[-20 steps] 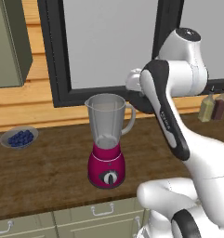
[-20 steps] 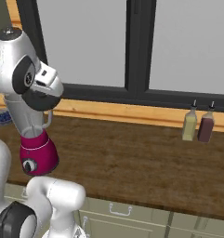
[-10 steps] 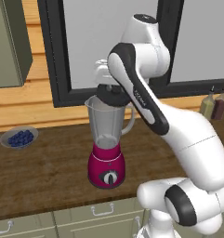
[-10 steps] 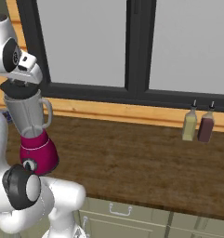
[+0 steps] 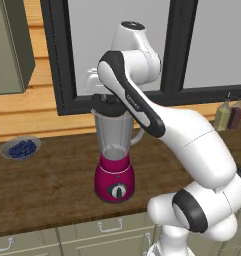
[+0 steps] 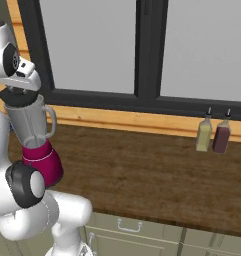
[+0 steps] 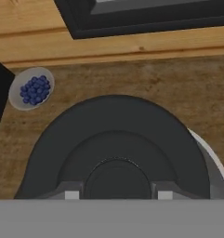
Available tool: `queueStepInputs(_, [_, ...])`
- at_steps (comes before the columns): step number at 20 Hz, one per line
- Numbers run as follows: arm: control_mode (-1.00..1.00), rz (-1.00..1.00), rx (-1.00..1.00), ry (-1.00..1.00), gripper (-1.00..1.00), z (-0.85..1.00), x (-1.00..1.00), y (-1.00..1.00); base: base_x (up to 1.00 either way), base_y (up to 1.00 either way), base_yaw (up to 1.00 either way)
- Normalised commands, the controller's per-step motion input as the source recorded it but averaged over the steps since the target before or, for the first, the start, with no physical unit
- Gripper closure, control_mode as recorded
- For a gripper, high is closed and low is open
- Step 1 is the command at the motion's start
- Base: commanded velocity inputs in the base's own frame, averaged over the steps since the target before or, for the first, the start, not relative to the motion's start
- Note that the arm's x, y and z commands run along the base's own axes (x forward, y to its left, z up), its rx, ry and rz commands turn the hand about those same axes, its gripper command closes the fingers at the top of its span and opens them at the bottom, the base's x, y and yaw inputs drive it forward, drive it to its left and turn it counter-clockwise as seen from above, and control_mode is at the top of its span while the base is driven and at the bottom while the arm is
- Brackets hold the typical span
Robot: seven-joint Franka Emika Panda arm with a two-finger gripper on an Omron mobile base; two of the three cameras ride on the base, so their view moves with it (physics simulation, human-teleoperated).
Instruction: Close the lid blender by securely placing the lid on top.
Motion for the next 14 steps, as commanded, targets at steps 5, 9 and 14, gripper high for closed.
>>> queueStepInputs(5, [-1.00, -0.01, 0.00, 0.01, 1.00, 0.00, 0.11, -0.14, 0.00, 0.00, 0.00])
queueStepInputs(9, [-1.00, -0.04, -0.03, 0.02, 1.00, -0.05, 0.01, -0.07, 0.00, 0.00, 0.00])
queueStepInputs(14, [-1.00, -0.08, -0.11, 0.02, 1.00, -0.07, 0.02, 0.01, 0.00, 0.00, 0.00])
